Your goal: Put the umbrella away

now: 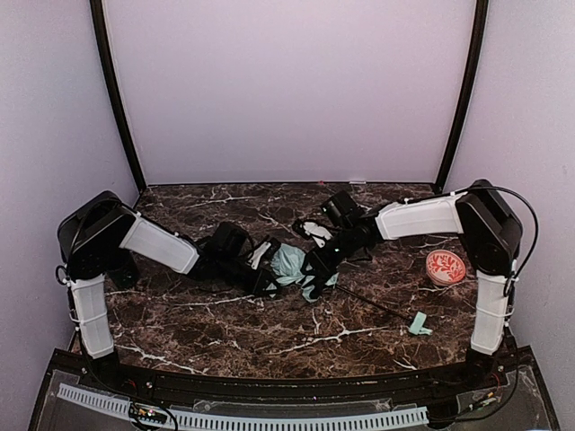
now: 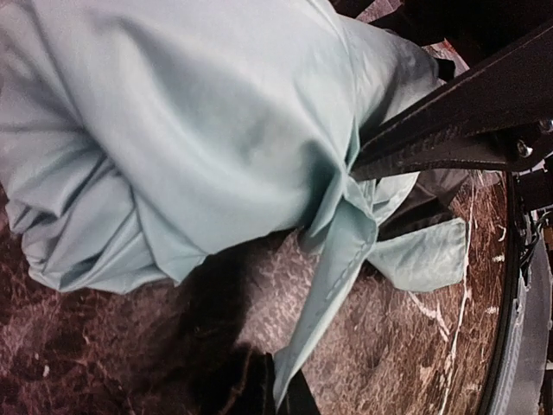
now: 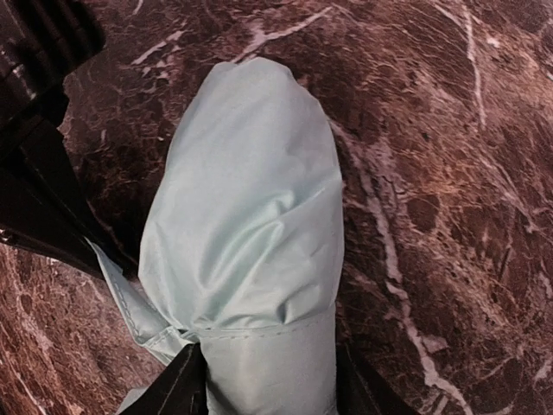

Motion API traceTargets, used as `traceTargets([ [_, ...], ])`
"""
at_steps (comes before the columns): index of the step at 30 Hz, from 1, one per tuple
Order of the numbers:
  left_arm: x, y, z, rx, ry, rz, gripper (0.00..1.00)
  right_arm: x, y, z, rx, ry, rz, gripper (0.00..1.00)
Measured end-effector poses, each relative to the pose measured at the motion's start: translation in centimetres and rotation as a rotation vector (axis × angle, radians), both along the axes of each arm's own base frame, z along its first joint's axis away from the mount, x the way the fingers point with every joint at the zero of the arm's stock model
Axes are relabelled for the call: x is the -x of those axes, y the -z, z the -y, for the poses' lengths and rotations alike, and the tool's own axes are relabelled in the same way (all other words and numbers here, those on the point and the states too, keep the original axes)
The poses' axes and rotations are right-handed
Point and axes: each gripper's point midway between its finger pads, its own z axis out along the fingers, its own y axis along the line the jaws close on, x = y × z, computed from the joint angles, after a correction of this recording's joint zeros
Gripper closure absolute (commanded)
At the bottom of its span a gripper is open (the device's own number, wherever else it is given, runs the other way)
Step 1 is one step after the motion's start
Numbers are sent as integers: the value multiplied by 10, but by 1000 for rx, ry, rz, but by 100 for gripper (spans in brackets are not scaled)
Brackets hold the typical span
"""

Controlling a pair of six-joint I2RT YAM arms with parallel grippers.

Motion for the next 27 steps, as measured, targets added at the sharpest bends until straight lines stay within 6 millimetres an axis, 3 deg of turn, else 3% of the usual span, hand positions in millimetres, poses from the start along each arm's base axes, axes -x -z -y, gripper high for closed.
traceTargets([
  [4,-1,0,5,3,21,-27,100,-3,-2,5,-3,-7,33,37],
  [12,0,1,5,3,31,-41,100,11,2,6,59,-79,78,28],
  [15,1,1,6,5,38,-43,100,13,-1,8,71,-87,89,17],
  [17,2,1,6,5,44,-43,100,13,-8,8,69,-91,94,8],
  [20,2,1,6,2,51,-42,100,12,-23,5,53,-102,106,1],
  [27,3,2,6,-4,69,-25,100,11,-52,3,30,-108,157,0],
])
